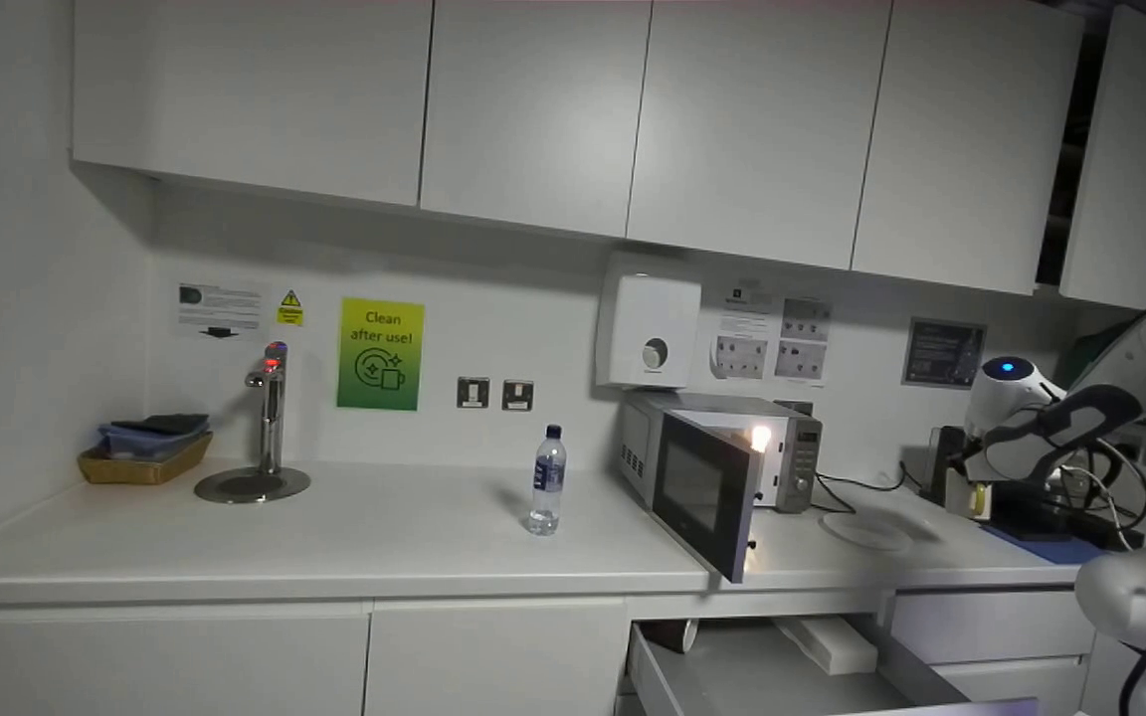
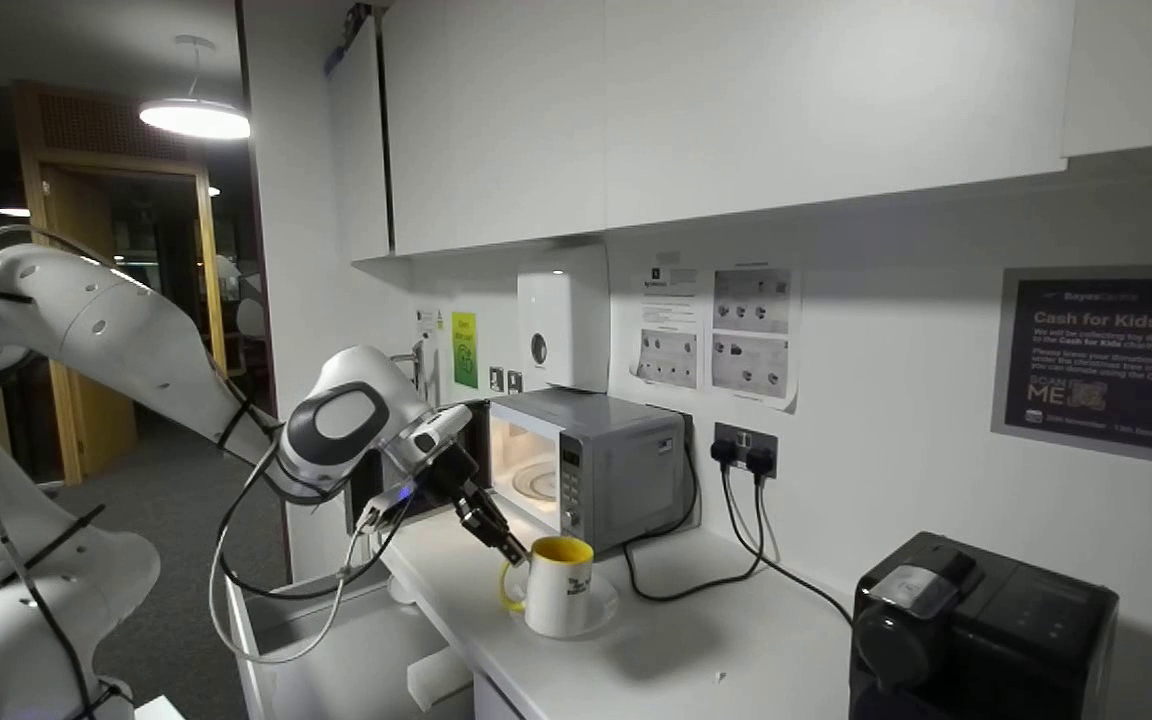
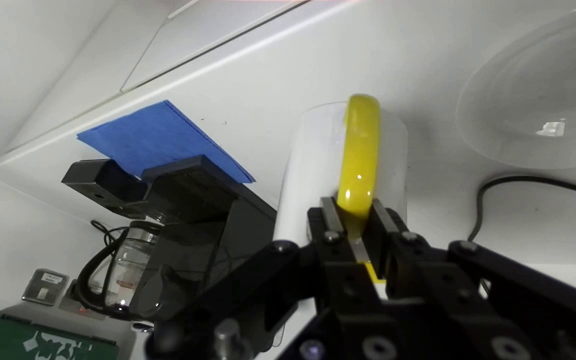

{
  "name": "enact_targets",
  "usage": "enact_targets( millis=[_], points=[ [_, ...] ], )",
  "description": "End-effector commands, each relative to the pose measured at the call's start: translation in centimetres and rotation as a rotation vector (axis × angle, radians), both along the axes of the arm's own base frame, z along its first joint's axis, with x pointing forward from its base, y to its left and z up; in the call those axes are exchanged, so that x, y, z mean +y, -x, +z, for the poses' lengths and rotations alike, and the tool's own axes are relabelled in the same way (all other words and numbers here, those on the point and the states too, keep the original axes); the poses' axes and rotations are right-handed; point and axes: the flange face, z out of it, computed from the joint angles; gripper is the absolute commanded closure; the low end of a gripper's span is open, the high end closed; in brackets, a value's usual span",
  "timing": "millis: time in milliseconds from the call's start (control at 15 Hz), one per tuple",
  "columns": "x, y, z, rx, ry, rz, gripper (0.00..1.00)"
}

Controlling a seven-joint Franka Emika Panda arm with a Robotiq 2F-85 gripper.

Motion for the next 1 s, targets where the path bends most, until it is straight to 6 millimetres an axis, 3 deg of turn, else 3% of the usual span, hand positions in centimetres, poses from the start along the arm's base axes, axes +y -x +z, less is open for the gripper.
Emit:
enact_targets(
  millis=[0, 533, 933],
  points=[
    [-1.8, -2.1, 0.1, -0.008, 0.036, 0.01, 0.96],
    [-3.0, -3.9, -0.6, -0.015, 0.11, 0.019, 0.96],
    [-1.6, -5.1, -1.9, -0.004, 0.107, 0.06, 0.96]
  ],
)
